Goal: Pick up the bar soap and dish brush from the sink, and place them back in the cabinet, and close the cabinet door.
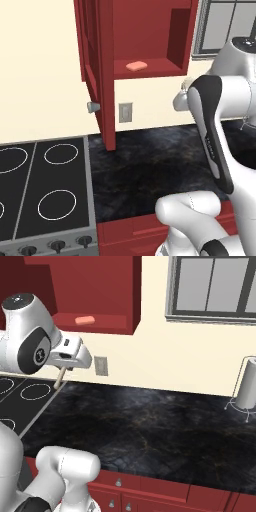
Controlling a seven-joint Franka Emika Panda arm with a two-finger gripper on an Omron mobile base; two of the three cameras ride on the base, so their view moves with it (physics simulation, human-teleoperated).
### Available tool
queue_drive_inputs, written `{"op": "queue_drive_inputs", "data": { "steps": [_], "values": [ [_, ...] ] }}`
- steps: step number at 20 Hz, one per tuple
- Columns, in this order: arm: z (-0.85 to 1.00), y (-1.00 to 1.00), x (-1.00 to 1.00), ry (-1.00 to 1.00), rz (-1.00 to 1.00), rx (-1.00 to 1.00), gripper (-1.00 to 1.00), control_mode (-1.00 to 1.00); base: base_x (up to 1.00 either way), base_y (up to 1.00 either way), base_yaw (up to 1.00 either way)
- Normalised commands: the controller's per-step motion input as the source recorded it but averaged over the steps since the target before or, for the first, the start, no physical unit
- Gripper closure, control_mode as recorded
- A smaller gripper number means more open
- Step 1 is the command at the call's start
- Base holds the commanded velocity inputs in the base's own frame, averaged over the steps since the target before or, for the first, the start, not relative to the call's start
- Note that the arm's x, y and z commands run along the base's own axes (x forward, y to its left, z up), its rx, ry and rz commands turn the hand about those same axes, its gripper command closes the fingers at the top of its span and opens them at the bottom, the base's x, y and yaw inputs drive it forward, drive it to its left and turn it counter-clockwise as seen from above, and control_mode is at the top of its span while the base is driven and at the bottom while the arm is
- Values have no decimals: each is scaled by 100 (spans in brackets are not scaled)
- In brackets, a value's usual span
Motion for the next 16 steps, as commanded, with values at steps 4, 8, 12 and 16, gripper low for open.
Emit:
{"op": "queue_drive_inputs", "data": {
  "steps": [4,8,12,16],
  "values": [
    [40,0,0,-19,0,0,100,-100,0,0,0],
    [44,0,0,-16,0,0,100,-100,0,0,0],
    [44,0,0,-14,0,0,100,-100,0,0,0],
    [41,0,8,-11,0,0,100,-100,0,0,0]
  ]
}}
